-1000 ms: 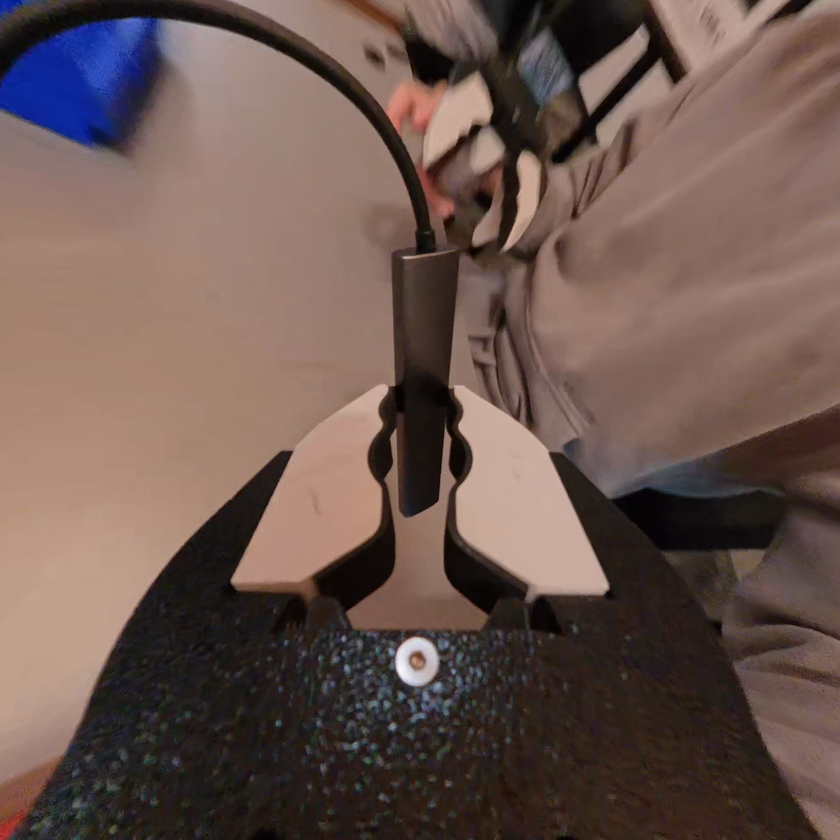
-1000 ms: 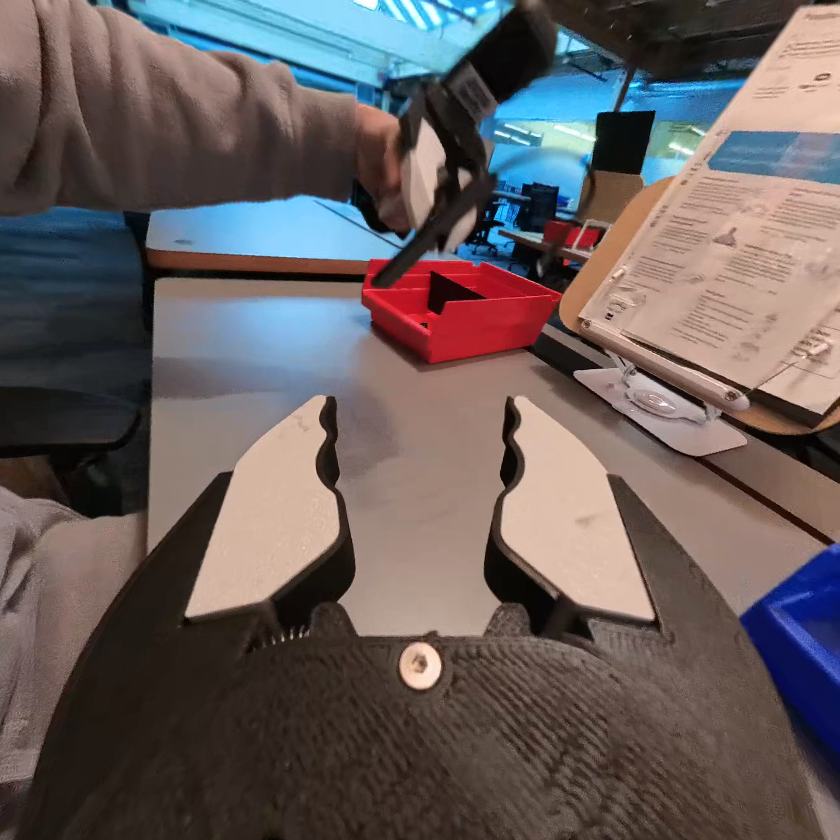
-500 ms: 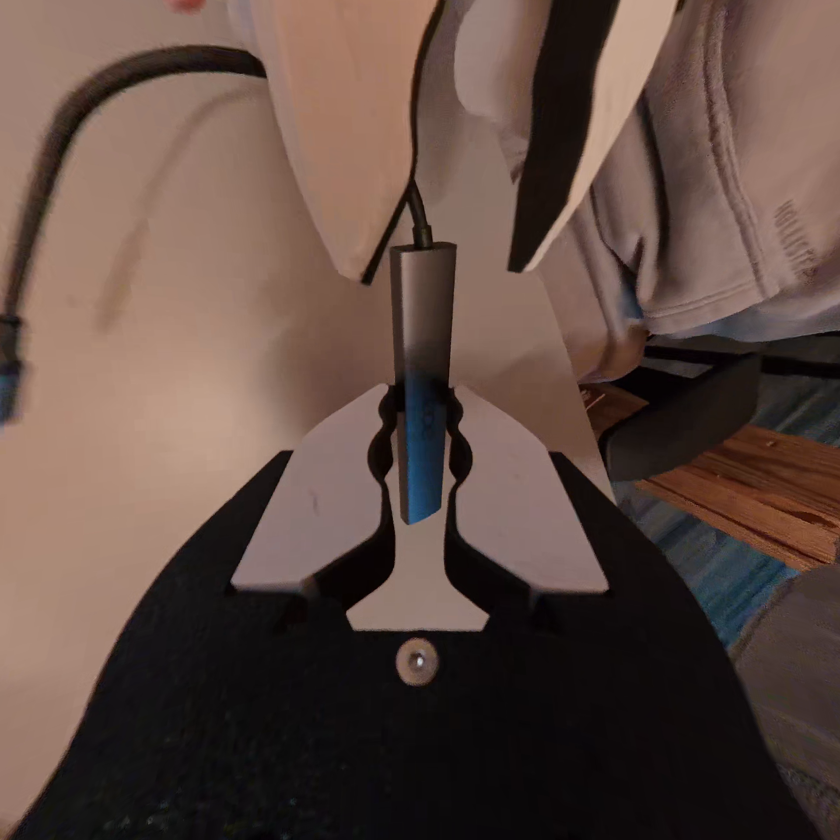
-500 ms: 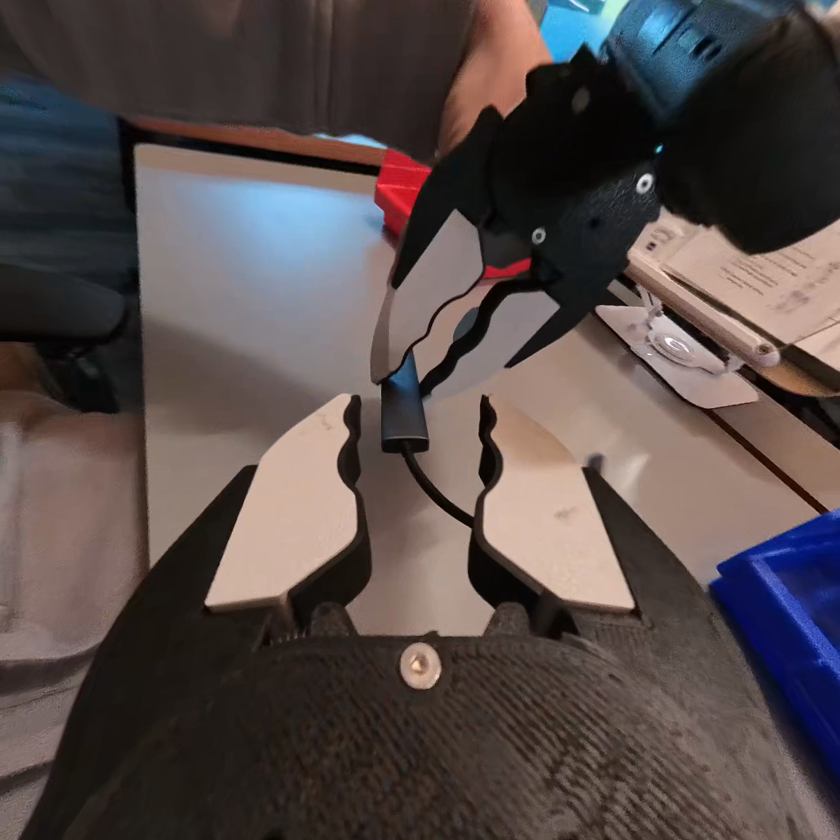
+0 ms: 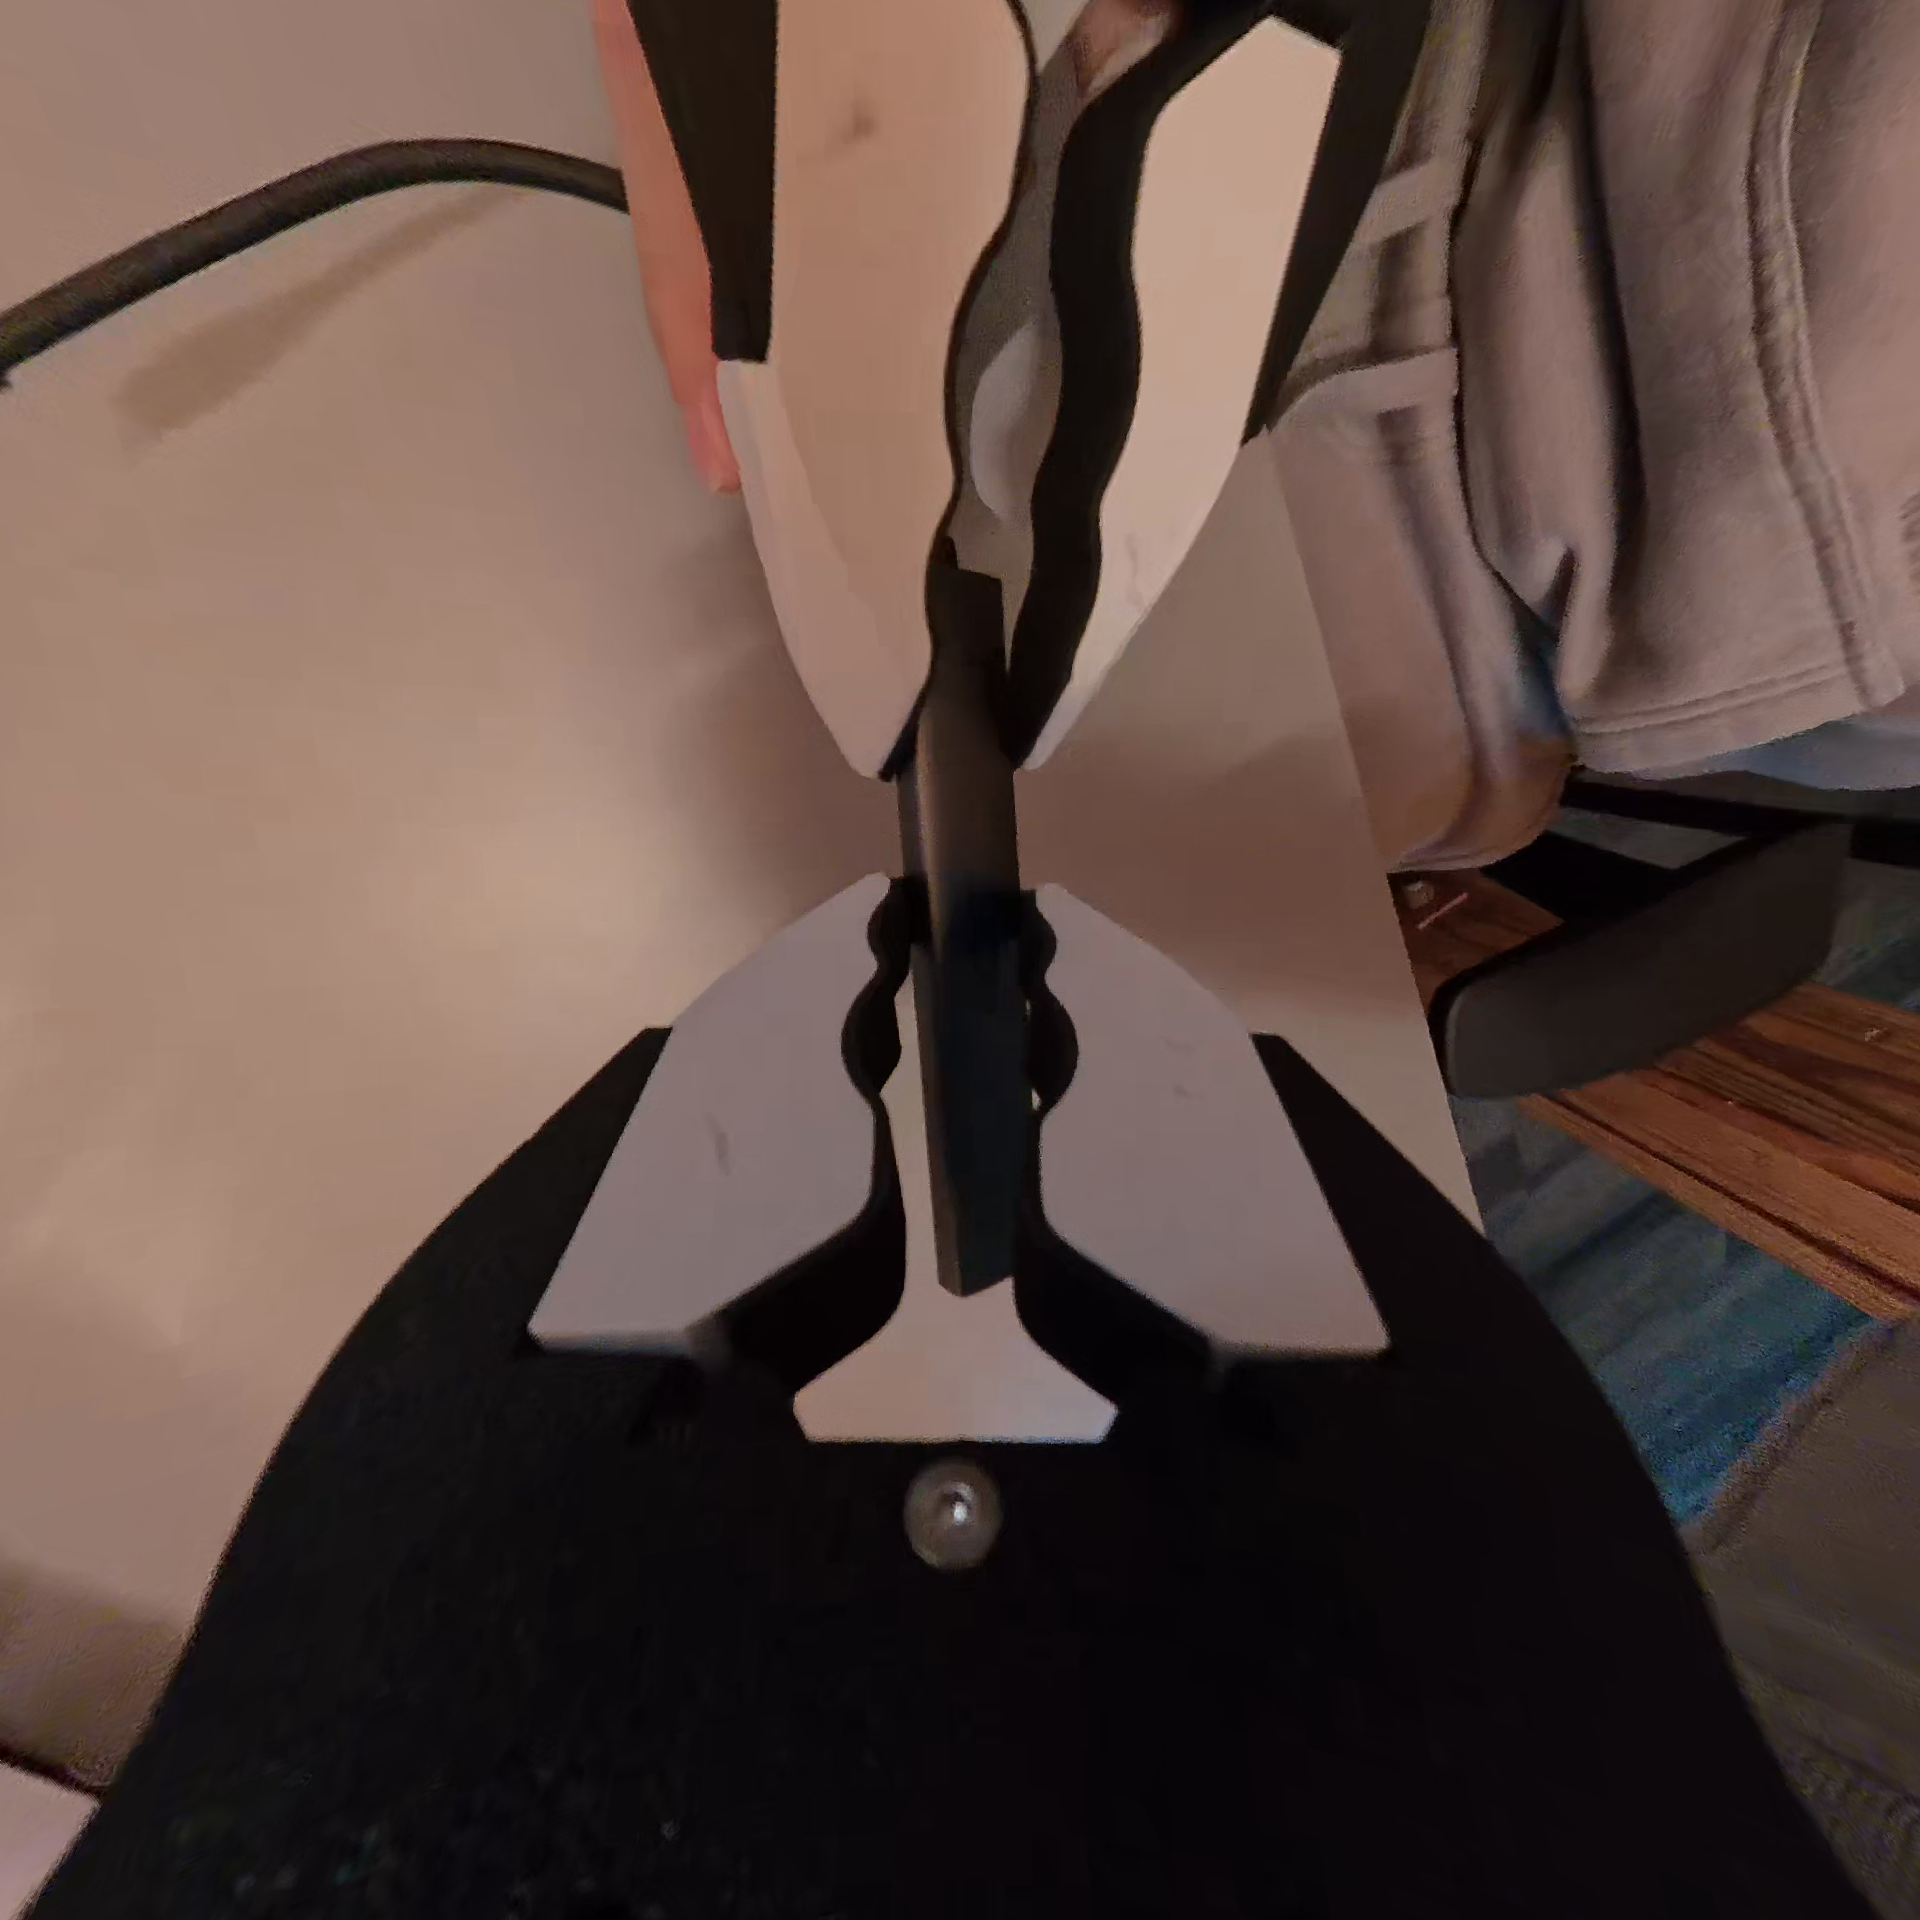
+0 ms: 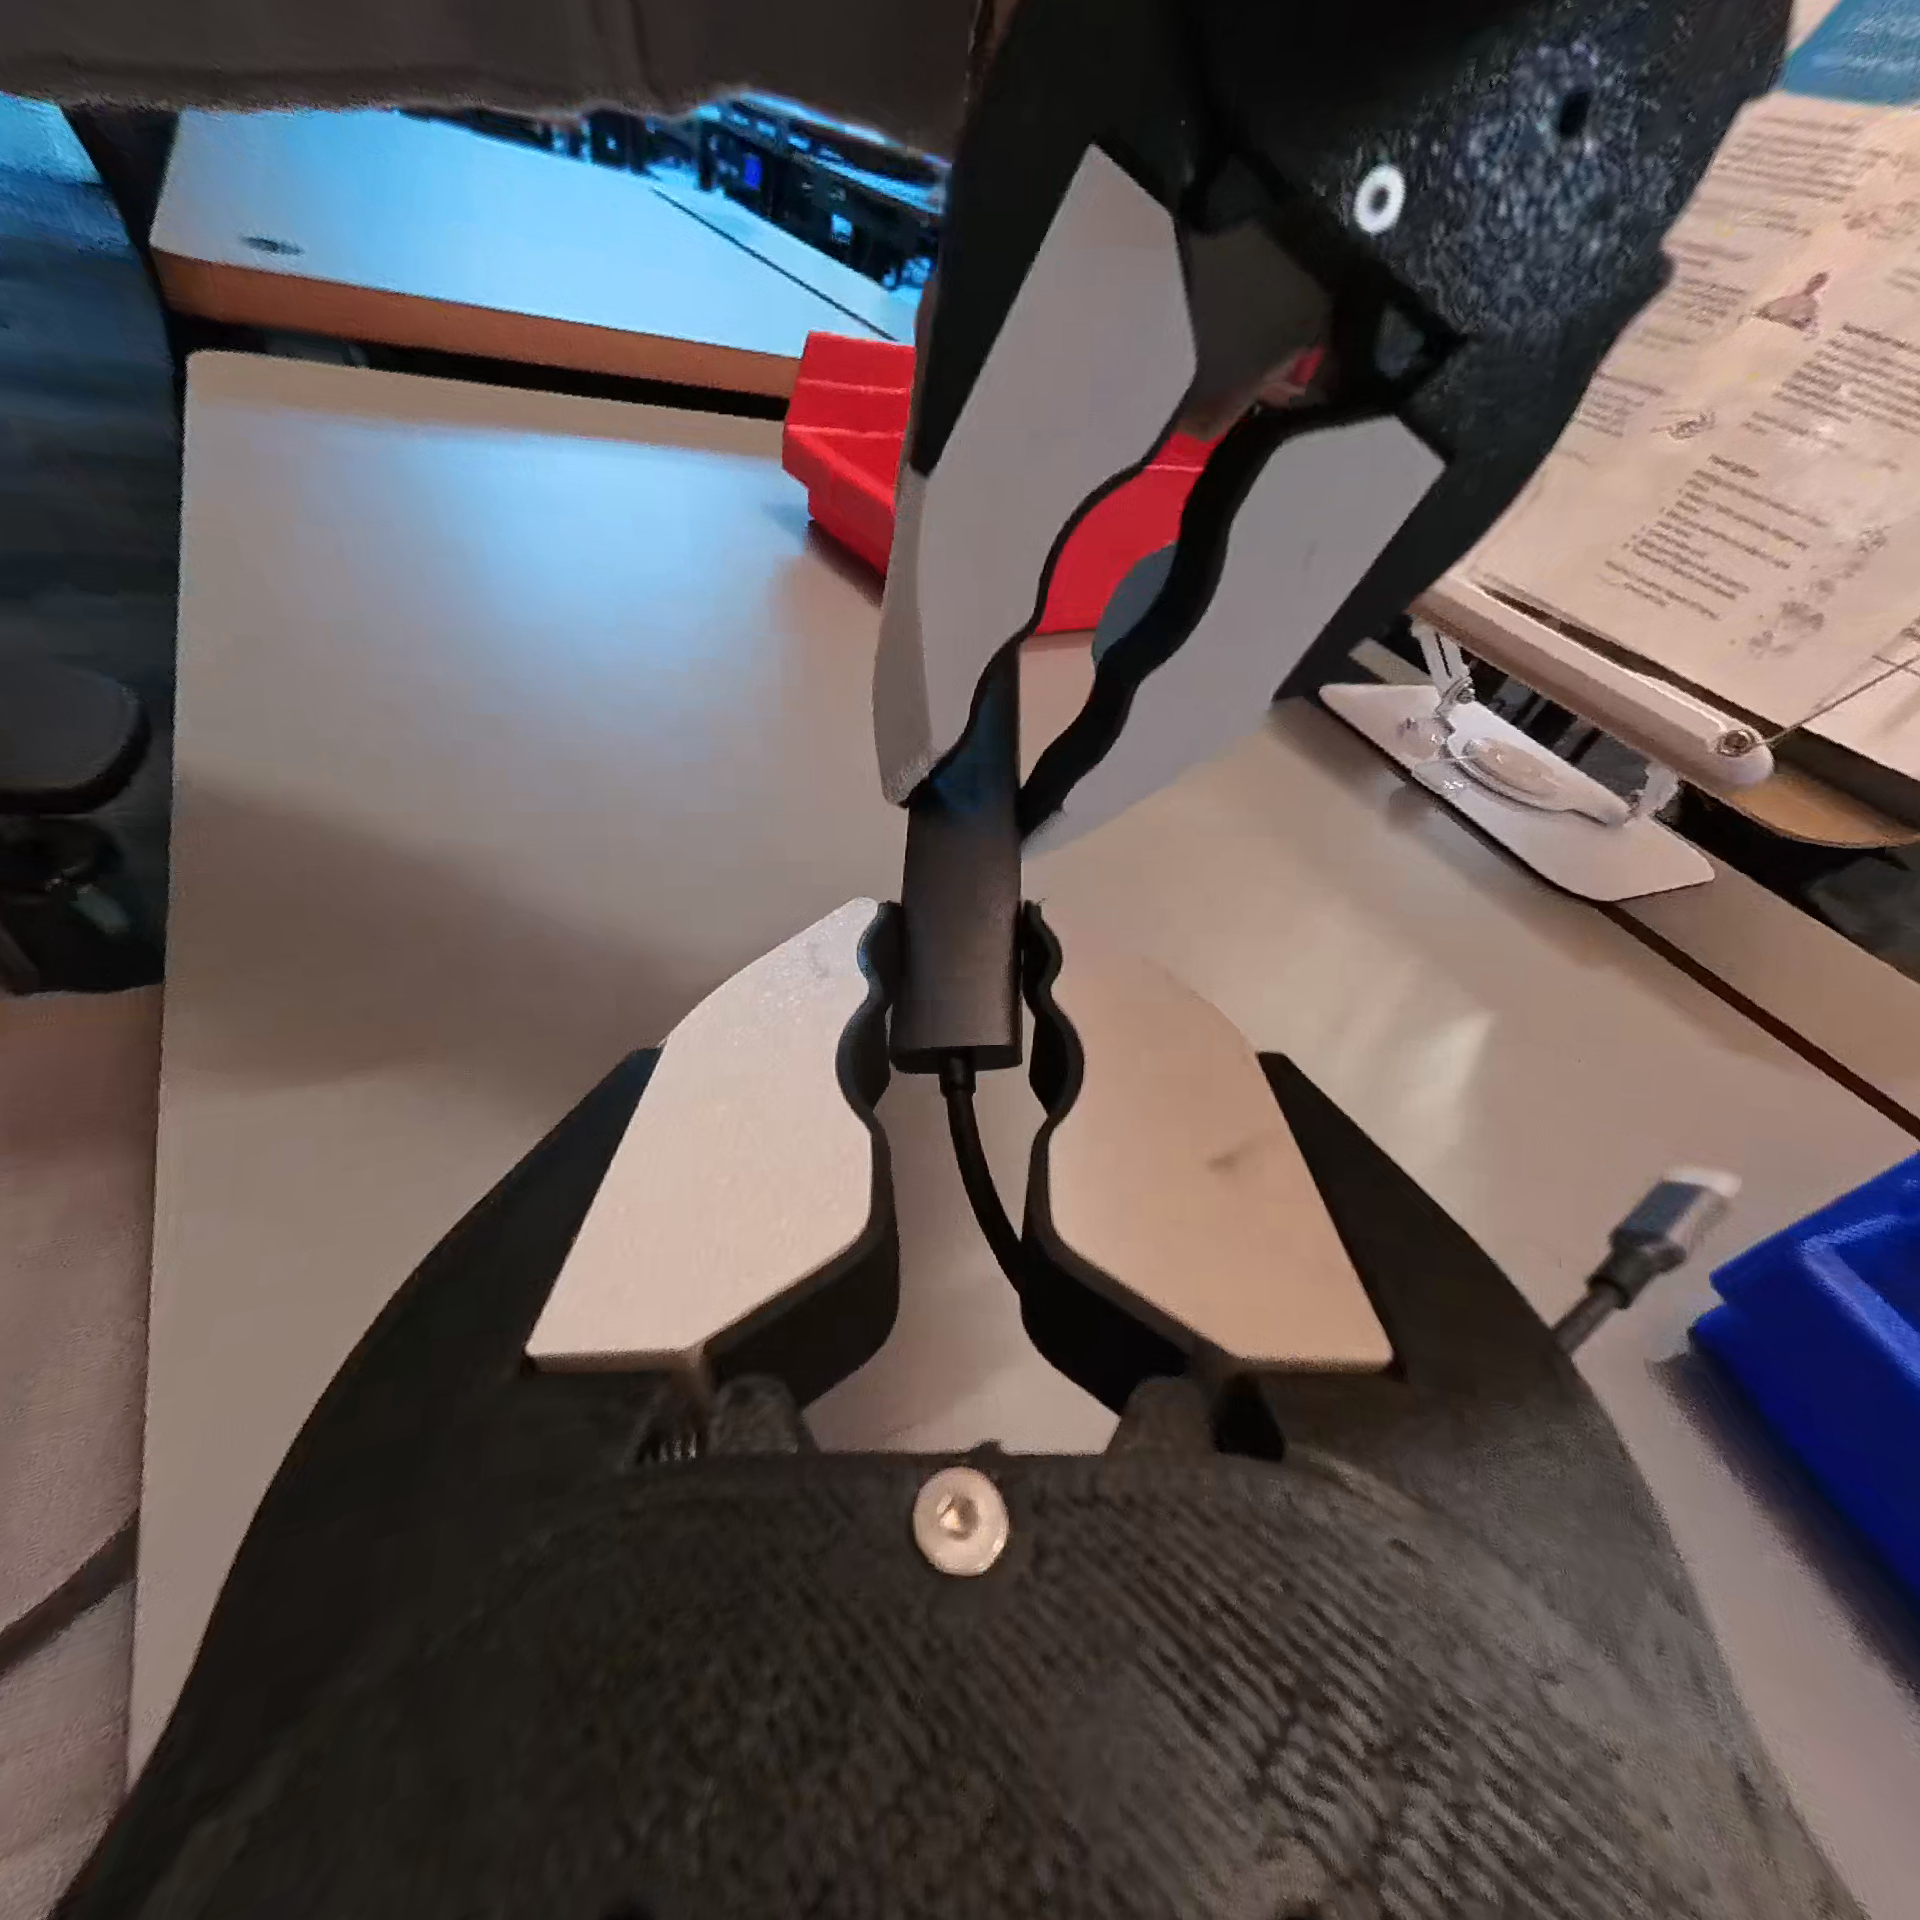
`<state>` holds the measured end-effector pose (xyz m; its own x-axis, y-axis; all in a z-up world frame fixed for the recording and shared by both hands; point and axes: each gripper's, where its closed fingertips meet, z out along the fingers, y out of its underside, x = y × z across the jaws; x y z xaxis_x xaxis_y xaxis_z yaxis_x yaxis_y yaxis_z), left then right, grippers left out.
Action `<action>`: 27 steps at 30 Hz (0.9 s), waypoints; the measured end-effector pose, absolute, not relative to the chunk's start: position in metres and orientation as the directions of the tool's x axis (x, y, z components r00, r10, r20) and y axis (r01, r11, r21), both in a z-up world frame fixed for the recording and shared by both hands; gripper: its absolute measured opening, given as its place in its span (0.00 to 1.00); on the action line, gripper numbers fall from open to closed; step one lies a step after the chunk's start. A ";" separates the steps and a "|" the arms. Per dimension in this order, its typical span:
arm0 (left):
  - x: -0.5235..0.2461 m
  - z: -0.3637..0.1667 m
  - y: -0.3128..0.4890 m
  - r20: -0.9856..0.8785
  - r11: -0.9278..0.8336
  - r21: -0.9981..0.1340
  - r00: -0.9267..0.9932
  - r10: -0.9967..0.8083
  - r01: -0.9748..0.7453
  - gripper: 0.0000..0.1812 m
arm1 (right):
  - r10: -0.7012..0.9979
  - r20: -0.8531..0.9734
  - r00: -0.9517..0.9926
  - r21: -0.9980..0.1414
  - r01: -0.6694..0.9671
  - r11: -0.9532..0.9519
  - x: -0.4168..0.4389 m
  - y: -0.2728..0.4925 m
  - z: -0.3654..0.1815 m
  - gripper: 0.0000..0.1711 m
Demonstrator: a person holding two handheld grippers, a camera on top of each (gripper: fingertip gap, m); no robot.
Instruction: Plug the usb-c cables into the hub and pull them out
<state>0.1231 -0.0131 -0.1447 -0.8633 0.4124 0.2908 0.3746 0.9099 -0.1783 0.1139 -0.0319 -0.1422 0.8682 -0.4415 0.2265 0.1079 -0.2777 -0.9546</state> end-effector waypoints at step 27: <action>0.179 -0.113 -0.058 0.639 -0.134 -0.754 -0.670 -0.379 -0.643 0.36 | -0.738 0.006 0.674 -0.994 0.085 0.070 0.161 -0.091 -0.120 0.13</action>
